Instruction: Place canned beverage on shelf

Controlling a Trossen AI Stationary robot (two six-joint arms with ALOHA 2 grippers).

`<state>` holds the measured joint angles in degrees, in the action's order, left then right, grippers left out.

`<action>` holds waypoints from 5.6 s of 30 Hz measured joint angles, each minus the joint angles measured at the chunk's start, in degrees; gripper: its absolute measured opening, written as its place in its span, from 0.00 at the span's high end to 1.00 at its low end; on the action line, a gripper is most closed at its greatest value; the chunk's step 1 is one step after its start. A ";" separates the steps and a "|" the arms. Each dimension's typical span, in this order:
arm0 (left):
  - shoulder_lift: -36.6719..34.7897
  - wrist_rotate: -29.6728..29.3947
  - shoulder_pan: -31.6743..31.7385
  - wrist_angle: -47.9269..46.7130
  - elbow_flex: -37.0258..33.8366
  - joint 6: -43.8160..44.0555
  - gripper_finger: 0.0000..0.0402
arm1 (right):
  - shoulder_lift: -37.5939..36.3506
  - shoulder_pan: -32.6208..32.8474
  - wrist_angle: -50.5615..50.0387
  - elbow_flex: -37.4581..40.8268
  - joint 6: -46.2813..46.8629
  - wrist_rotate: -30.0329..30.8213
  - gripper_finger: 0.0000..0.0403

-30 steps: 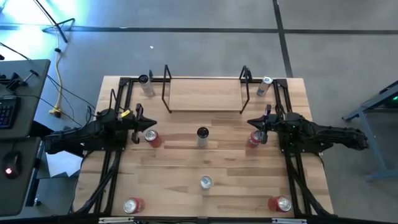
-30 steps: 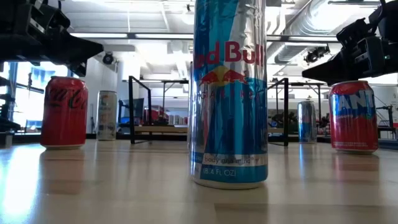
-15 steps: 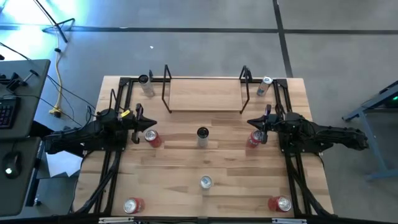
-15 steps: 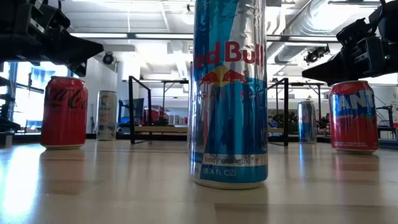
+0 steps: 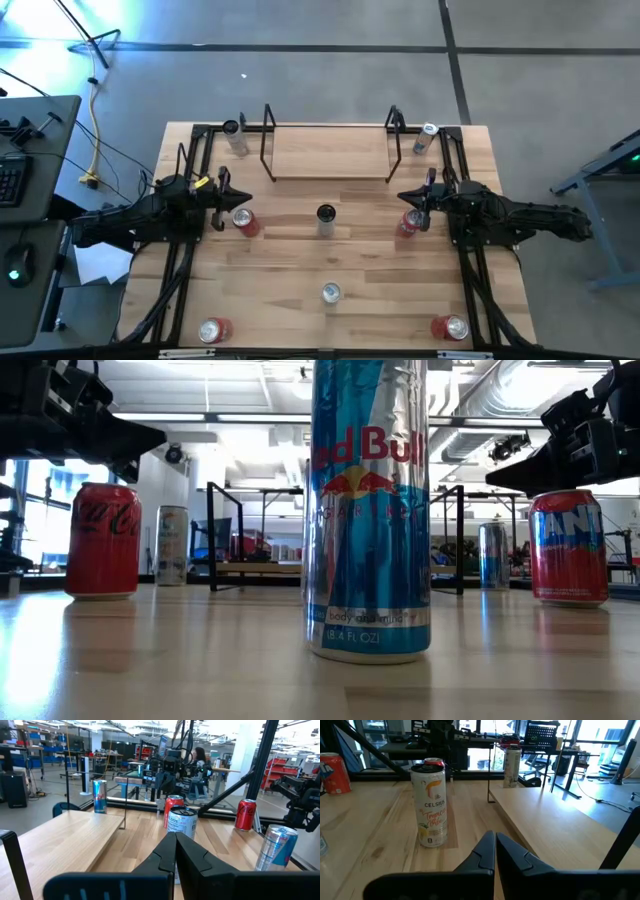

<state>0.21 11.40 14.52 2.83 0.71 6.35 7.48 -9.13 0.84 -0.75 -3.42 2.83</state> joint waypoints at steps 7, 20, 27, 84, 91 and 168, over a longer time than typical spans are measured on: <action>0.00 -0.01 0.01 -0.01 0.00 0.00 1.00 | 0.00 0.00 -0.04 0.00 0.00 -0.02 1.00; 0.00 0.00 0.02 0.00 0.00 0.00 1.00 | 0.00 -0.31 -0.11 0.00 -0.51 0.15 1.00; 0.00 0.00 0.01 0.00 0.00 -0.01 1.00 | 0.00 -0.27 4.29 0.00 -3.98 -0.23 1.00; 0.15 -1.90 0.00 1.54 0.00 -2.51 1.00 | 82.75 20.02 4.60 -55.25 15.08 16.42 0.30; 0.15 -1.95 0.00 0.26 0.00 -3.79 1.00 | 86.46 21.31 0.09 -59.86 14.94 22.56 0.30; 0.15 -1.46 0.00 -0.28 0.00 -2.21 1.00 | 88.30 10.16 -25.88 -71.17 -19.30 -15.86 0.40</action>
<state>0.36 9.93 14.52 2.55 0.71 4.14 95.79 1.03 -25.04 -71.92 -22.72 -13.03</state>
